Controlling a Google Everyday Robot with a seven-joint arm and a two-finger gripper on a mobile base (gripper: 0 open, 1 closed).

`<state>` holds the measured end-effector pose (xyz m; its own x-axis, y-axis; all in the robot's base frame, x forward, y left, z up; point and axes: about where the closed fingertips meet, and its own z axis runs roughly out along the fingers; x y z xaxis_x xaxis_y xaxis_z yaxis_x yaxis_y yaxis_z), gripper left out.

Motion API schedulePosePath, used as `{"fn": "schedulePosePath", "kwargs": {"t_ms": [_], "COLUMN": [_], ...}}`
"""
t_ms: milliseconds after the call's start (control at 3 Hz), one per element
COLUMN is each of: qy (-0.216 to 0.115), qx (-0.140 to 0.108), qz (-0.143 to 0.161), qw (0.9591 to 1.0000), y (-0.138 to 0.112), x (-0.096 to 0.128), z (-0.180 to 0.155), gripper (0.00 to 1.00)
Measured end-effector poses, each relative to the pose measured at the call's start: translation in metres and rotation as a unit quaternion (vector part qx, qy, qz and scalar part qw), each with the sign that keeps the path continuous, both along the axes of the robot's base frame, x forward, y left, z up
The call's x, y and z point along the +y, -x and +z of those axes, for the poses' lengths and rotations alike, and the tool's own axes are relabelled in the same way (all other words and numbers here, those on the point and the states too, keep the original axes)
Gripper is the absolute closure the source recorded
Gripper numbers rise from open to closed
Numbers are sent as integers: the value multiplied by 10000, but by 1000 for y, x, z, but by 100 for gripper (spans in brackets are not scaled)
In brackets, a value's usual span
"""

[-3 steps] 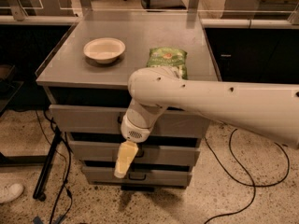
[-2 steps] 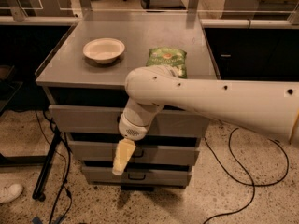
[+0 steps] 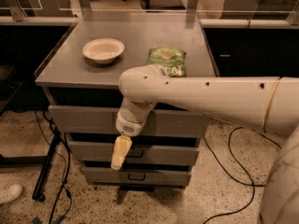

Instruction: Open top drawer

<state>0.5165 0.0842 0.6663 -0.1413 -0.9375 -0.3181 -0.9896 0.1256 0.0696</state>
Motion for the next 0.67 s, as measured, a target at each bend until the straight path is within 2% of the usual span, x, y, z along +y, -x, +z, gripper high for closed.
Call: {"fn": "schedulePosePath", "kwargs": {"t_ms": [333,667], "qy": [65,98], "qx": [11,-70], "qz": [16,71], "qw": [10000,9999], "y": [-3,-14], "x": [-1,1], "z": [-9,-4], "gripper": [0,0]}}
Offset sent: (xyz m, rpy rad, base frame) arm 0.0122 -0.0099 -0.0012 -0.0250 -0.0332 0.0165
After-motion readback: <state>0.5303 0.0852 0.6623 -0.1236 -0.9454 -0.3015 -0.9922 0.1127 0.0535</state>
